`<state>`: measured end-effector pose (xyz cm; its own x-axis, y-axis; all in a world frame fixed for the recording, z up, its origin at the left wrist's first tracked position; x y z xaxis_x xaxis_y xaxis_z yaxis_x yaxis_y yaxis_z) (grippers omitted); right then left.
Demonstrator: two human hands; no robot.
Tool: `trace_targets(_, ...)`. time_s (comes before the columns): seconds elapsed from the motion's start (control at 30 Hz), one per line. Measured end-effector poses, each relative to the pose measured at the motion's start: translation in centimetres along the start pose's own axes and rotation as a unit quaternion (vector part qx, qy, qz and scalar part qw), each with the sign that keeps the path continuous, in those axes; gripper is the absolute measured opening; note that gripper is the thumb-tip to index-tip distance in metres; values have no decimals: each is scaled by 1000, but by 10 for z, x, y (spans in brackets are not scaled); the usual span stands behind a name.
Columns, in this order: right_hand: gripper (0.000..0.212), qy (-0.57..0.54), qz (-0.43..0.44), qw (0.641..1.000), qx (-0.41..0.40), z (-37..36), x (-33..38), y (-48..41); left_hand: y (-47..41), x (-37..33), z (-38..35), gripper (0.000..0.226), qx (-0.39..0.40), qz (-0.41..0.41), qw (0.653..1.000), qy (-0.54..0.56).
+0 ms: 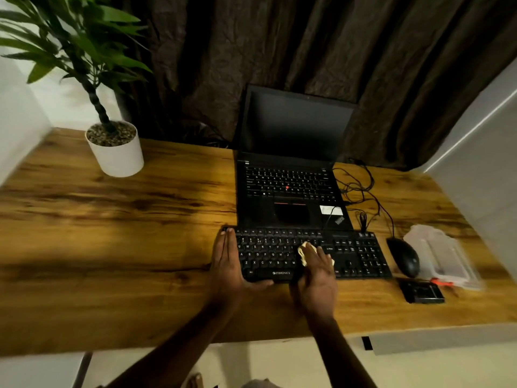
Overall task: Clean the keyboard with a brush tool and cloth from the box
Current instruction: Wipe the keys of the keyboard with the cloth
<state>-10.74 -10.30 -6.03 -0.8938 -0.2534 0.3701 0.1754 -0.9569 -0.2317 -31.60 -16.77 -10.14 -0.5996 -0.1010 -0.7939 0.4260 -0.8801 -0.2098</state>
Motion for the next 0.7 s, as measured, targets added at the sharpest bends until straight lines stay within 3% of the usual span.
trace_targets(0.07, 59, -23, 11, 999, 32, -17, 29, 4, 1, -1, 0, 141, 2, -1, 1000, 1)
trace_targets(0.2, 60, -6, 231, 965, 123, -43, 89, 16, 2, 0, -2, 129, -4, -17, 1000, -23)
trace_targets(0.27, 62, 24, 285, 949, 132, -38, 79, 12, 2, 0, -2, 135, 4, -7, 1000, -16)
trace_targets(0.33, 63, 41, 247, 965, 76, -18, 47, 0, 2, -3, 0, 140, 0, -10, 1000, -14)
trace_targets(0.43, 65, 22, 66, 997, 14, 9, 6, -15, 2, -5, 0, 139, 1, -15, 1000, -14)
trace_targets(0.5, 60, 16, 4, 1000, 12, 3, 12, -18, 1, -4, -1, 139, 12, -7, 1000, -23)
trace_targets(0.6, 56, -20, 8, 998, 51, -19, 50, -13, 2, -1, -4, 125, 26, 6, 999, -27)
trace_targets(0.67, 60, -29, 81, 991, 102, -33, 82, -4, 1, 1, -3, 84, 3, -10, 999, -51)
trace_targets(0.7, 62, -29, 119, 985, 124, -36, 93, -1, 1, 1, 0, 79, -11, -16, 997, -69)
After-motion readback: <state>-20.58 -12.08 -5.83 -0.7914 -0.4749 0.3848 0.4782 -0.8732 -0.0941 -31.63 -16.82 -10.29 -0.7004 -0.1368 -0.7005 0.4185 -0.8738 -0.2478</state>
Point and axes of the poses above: each hand's wrist, its own y-axis away from the middle knuckle, its own z-axis out of the back of the hand, x = y × z, the point moved 8 cm from there along -y, towards the middle knuckle, and after that the axes turned 8 degrees about y, right-handed, at the moved point
